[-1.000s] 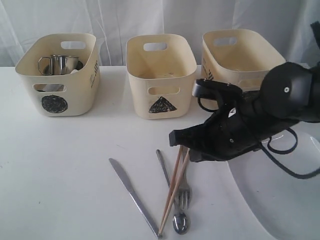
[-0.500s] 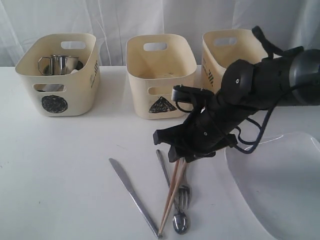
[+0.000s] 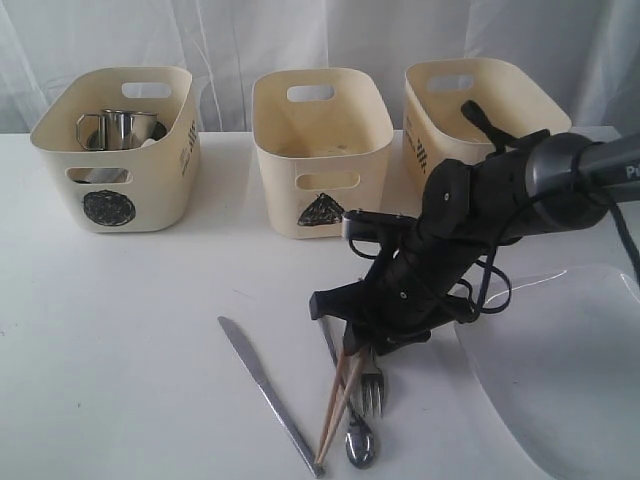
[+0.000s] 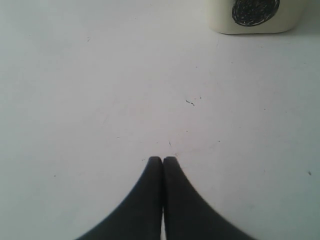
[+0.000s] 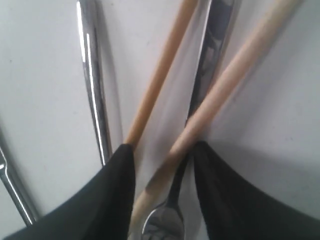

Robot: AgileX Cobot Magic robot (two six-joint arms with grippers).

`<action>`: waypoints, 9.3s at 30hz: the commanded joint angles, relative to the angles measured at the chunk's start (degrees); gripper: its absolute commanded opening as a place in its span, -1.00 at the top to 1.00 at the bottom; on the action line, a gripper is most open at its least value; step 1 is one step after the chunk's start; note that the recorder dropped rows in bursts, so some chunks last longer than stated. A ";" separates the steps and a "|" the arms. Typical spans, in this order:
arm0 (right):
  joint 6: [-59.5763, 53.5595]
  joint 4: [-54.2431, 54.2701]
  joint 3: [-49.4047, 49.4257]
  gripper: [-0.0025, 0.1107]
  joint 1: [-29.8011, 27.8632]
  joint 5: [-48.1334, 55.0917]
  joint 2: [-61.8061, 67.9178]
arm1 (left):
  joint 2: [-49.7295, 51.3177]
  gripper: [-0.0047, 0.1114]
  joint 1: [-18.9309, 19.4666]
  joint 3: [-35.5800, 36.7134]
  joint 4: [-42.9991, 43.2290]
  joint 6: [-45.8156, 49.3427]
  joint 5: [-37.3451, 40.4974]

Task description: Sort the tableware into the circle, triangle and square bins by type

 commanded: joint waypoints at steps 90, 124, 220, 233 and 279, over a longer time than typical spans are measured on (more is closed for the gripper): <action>-17.96 -0.70 -23.96 0.22 -0.05 -47.43 -0.27 | -0.26 0.92 0.15 0.29 0.00 -0.07 0.13; -16.93 -0.92 9.07 -0.04 0.08 13.98 -10.72 | -0.26 0.92 0.15 0.29 0.00 -0.07 0.13; -9.51 -6.25 12.73 0.95 9.72 -16.02 -5.80 | -0.26 0.92 0.15 0.29 0.00 -0.07 0.13; -10.27 -6.10 11.51 0.42 9.72 -23.64 -3.54 | -0.26 0.92 0.15 0.29 0.00 -0.07 0.13; -14.72 -1.58 -1.14 0.20 12.29 -10.79 0.26 | -0.26 0.92 0.15 0.29 0.00 -0.07 0.13</action>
